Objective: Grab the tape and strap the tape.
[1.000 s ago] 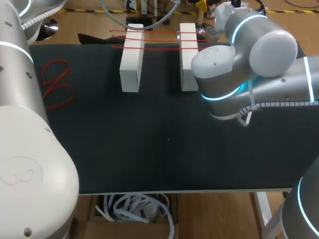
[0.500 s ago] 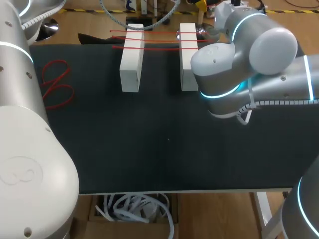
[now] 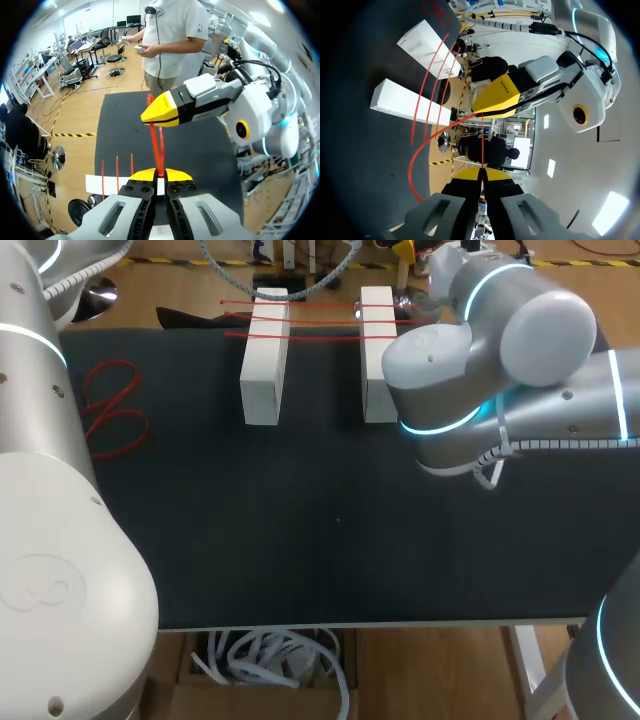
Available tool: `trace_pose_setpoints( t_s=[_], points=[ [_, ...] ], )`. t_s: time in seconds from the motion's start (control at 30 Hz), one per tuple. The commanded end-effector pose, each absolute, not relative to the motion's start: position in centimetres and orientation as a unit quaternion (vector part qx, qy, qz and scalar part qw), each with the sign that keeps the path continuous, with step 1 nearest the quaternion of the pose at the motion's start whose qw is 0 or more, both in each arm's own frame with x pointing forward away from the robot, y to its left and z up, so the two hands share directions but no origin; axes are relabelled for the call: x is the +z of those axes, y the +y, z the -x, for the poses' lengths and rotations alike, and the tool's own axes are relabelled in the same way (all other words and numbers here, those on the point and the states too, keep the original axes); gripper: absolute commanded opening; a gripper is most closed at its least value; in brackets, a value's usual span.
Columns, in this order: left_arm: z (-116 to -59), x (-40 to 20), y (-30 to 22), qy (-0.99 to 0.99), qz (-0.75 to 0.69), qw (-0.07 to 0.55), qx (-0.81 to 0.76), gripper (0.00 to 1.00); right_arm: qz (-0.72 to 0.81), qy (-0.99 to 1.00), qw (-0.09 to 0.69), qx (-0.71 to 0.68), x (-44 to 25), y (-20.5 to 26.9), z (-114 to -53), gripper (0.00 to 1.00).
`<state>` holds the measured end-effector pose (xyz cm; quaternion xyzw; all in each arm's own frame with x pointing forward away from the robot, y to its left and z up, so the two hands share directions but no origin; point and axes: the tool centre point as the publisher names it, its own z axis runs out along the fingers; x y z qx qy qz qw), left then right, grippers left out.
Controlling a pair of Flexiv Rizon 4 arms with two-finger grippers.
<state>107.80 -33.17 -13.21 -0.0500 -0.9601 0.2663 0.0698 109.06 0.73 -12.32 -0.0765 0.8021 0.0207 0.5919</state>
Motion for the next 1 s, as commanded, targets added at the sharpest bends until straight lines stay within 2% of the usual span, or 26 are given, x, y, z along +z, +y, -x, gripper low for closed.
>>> trace_pose_setpoints(
  t_s=[0.03, 1.0],
  points=[
    [-107.84, -13.12, -33.19, -0.961, 0.050, 0.071, 0.264, 0.00, 0.079, 0.806, 0.587, 0.021, -11.97, 0.75, -109.02, 0.00],
    [-107.84, -13.12, -33.19, -0.961, 0.050, 0.071, 0.264, 0.00, 0.087, 0.805, 0.586, 0.029, -11.97, 1.60, -108.86, 0.00]
  ],
)
